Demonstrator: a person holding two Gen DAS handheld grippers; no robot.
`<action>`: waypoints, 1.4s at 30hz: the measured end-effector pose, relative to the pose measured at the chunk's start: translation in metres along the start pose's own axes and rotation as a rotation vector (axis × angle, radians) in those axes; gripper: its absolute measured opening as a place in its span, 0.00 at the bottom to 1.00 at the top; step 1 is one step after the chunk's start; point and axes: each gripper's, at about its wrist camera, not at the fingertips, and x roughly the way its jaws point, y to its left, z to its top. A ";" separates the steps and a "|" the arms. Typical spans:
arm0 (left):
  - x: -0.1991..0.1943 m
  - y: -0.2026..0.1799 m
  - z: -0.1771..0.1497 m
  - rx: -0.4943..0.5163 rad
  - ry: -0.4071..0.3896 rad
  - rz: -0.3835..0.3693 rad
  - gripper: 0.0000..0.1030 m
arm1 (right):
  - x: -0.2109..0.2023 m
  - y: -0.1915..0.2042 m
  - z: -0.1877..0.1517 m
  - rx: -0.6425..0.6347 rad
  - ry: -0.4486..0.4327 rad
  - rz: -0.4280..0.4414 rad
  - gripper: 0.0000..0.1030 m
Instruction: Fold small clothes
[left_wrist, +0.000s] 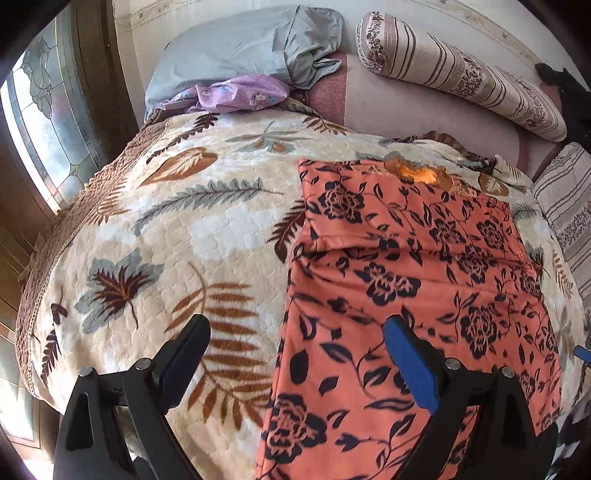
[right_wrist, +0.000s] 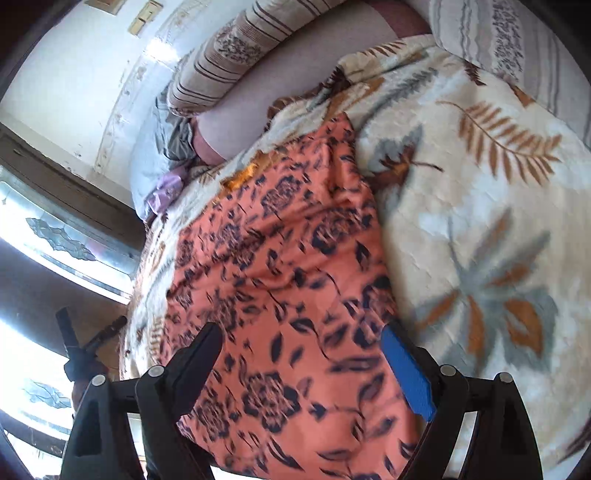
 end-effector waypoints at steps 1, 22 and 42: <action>-0.001 0.007 -0.011 -0.003 0.017 -0.006 0.93 | -0.002 -0.013 -0.010 0.033 0.016 -0.001 0.87; 0.021 0.049 -0.122 -0.110 0.283 -0.143 0.39 | 0.015 -0.046 -0.077 0.075 0.162 0.035 0.38; -0.032 0.053 -0.097 -0.117 0.112 -0.232 0.07 | -0.017 -0.021 -0.069 0.047 0.075 0.122 0.11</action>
